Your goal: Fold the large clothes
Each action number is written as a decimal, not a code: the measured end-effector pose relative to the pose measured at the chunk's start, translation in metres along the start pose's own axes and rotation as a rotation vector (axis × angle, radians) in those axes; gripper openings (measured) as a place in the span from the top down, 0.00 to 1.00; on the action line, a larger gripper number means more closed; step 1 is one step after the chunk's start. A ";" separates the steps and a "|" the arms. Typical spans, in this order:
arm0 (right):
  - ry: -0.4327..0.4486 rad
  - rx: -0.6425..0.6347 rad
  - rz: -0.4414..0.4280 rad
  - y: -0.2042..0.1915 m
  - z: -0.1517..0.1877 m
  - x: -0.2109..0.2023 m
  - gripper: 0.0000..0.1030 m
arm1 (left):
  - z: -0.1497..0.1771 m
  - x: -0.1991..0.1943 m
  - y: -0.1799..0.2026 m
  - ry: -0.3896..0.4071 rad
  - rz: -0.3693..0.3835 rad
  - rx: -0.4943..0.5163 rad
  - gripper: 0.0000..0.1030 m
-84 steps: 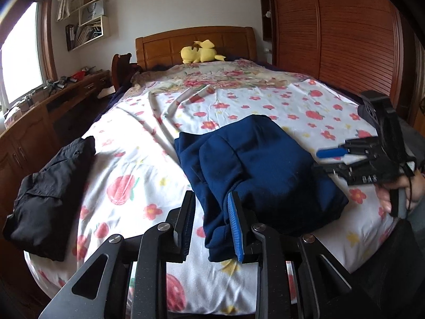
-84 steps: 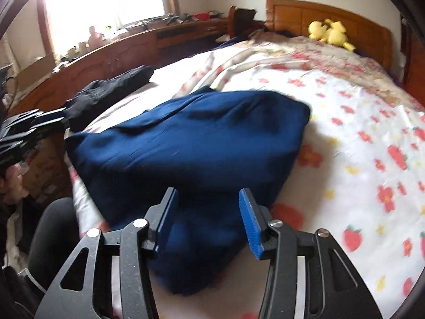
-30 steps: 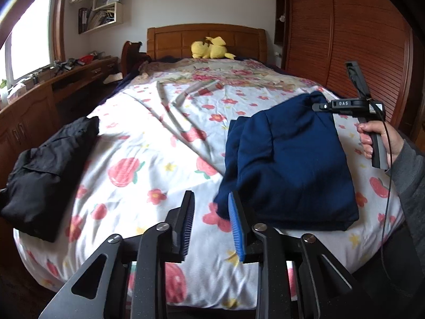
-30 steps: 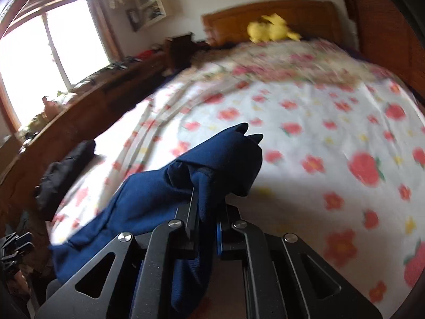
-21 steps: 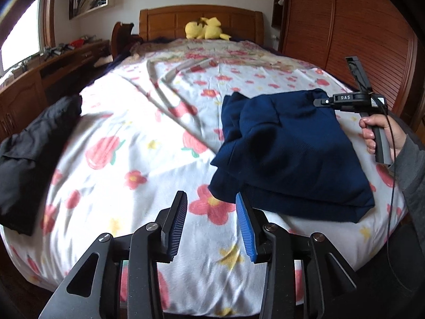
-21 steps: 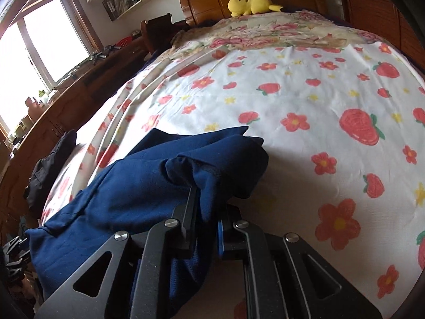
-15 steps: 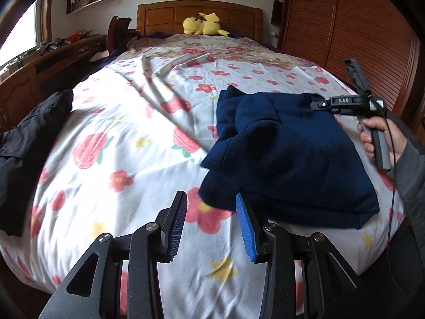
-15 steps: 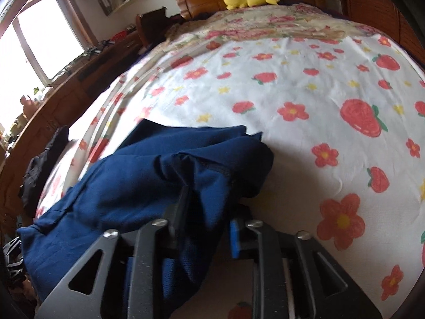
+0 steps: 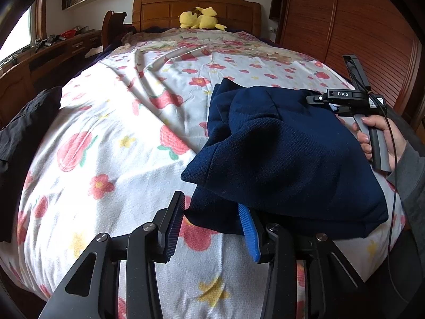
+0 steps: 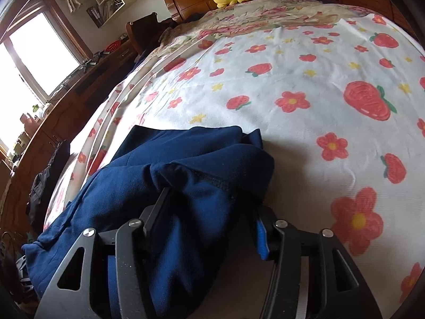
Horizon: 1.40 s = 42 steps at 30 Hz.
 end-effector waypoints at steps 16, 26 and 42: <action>-0.024 0.027 -0.034 0.002 0.002 0.005 0.46 | 0.006 0.002 0.002 -0.007 0.013 -0.026 0.57; 0.110 -0.080 -0.092 -0.028 -0.009 -0.028 0.84 | -0.007 -0.024 0.007 0.098 0.031 -0.008 0.92; 0.253 -0.260 -0.056 -0.157 -0.013 -0.064 0.87 | -0.009 -0.100 -0.049 0.278 -0.055 -0.004 0.93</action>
Point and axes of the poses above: each gripper's, at about its wrist camera, not at the fingertips, and x roughly the way its jaws point, y to its right, z to its underside, the point moved 6 cm from there along x, roughly the way its jaws point, and after that the axes turned 11 degrees about x, right-handed, at the moved point
